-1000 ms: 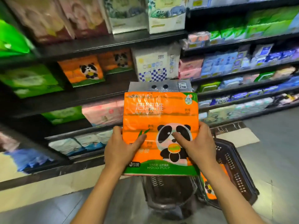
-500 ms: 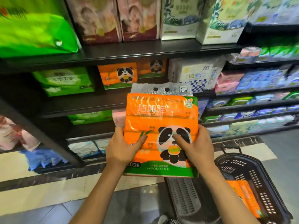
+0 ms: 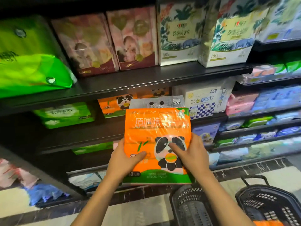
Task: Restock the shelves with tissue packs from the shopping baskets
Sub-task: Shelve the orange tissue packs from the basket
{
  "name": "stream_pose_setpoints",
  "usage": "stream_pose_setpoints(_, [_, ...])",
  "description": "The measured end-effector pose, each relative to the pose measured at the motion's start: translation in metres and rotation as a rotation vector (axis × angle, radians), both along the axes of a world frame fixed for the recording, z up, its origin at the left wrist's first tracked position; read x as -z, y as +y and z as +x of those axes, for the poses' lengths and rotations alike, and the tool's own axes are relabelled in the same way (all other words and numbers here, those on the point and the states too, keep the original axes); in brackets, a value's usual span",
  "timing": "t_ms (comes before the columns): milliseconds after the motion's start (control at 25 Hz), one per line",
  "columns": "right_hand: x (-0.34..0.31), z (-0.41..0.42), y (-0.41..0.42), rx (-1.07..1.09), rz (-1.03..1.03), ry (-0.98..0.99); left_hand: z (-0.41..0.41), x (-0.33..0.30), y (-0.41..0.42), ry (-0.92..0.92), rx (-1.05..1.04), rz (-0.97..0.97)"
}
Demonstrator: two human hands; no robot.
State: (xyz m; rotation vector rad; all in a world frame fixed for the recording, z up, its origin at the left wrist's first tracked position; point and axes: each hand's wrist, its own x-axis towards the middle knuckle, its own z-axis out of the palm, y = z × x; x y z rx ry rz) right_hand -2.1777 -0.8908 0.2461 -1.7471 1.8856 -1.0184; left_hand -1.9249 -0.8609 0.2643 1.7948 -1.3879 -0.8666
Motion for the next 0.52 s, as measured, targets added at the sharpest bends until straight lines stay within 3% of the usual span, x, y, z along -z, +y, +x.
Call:
stream_pose_setpoints(240, [0.013,0.011,-0.097,-0.089,0.004,-0.014,0.024,0.012,-0.089,-0.013,0.147,-0.014])
stream_pose_setpoints(520, [0.017,0.030,-0.189,-0.061,-0.070,-0.024,0.036,0.030,-0.197,-0.104,0.188,-0.184])
